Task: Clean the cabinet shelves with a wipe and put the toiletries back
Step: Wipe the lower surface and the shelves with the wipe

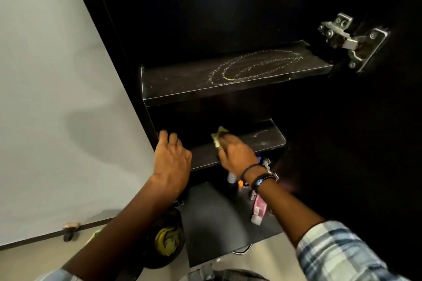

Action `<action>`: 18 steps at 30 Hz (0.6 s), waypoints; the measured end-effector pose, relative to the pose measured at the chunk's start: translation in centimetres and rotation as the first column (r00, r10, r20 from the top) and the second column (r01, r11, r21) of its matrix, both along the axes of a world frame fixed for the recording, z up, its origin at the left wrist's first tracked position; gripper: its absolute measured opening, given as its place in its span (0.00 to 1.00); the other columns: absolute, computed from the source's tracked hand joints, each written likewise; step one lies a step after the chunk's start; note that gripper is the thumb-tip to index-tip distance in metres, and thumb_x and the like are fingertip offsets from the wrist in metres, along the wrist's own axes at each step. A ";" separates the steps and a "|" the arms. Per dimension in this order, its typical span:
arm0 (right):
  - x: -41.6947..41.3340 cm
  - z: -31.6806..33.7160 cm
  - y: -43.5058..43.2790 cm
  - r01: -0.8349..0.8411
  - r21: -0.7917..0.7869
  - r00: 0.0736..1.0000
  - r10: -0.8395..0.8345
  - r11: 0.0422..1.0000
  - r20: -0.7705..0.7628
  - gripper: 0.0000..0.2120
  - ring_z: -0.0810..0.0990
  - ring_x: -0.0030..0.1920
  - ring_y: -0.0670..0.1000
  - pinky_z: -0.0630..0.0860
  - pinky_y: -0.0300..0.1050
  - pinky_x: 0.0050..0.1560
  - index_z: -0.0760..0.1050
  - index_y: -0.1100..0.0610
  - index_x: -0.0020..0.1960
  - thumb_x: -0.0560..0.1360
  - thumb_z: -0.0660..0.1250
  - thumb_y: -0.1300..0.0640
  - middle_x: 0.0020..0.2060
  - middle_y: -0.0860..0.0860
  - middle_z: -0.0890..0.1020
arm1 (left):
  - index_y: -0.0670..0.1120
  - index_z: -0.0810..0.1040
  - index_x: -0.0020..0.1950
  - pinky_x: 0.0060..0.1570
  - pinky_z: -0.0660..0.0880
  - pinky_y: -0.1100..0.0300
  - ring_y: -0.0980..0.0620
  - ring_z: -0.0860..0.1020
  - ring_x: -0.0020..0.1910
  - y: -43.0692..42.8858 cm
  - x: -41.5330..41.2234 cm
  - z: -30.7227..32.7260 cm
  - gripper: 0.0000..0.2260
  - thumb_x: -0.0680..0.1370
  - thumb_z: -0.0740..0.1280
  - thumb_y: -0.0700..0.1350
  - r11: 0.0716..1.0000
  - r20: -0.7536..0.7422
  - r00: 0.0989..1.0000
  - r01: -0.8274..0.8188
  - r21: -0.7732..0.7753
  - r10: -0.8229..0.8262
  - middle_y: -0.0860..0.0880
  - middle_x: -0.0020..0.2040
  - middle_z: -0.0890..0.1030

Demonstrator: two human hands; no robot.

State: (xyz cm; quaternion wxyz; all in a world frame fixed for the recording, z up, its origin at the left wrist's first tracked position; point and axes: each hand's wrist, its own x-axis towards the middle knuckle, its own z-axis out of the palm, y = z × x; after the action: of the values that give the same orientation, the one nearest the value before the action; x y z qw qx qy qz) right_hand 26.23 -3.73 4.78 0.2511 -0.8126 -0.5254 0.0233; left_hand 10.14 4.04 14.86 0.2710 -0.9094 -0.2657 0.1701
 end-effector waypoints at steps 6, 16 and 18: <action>9.0 0.1 -4.4 0.380 -0.099 0.922 -0.369 0.920 0.115 0.17 0.74 0.63 0.62 0.67 0.49 0.67 0.74 0.67 0.61 0.78 0.57 0.58 0.61 0.65 0.75 | 0.43 0.71 0.66 0.72 0.50 0.45 0.42 0.63 0.69 0.0 -0.2 -0.3 0.19 0.78 0.64 0.48 1.000 0.079 0.997 0.002 -0.025 0.000 0.43 0.65 0.72; -9.1 -1.6 3.0 -0.191 -0.023 0.980 0.190 0.981 -0.061 0.23 0.69 0.69 0.59 0.65 0.52 0.70 0.67 0.64 0.69 0.74 0.63 0.60 0.66 0.60 0.72 | 0.44 0.73 0.64 0.72 0.51 0.48 0.46 0.66 0.67 -0.1 0.3 -0.1 0.15 0.80 0.57 0.46 0.994 0.201 0.979 -0.001 -0.110 0.023 0.45 0.62 0.74; -10.1 -1.4 2.7 -0.238 0.053 0.968 0.242 0.970 -0.069 0.18 0.76 0.61 0.54 0.71 0.46 0.66 0.74 0.60 0.62 0.73 0.63 0.59 0.59 0.56 0.79 | 0.44 0.74 0.63 0.72 0.52 0.49 0.46 0.67 0.67 -0.1 0.6 -0.1 0.14 0.81 0.56 0.45 0.993 0.216 0.975 -0.026 -0.118 0.051 0.45 0.63 0.74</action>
State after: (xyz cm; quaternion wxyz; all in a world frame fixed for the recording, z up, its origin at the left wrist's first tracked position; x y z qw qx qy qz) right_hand 16.13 -1.03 3.39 0.2839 -0.7358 -0.6105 0.0722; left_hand 10.73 3.90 14.79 0.1840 -0.9313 -0.3014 0.0893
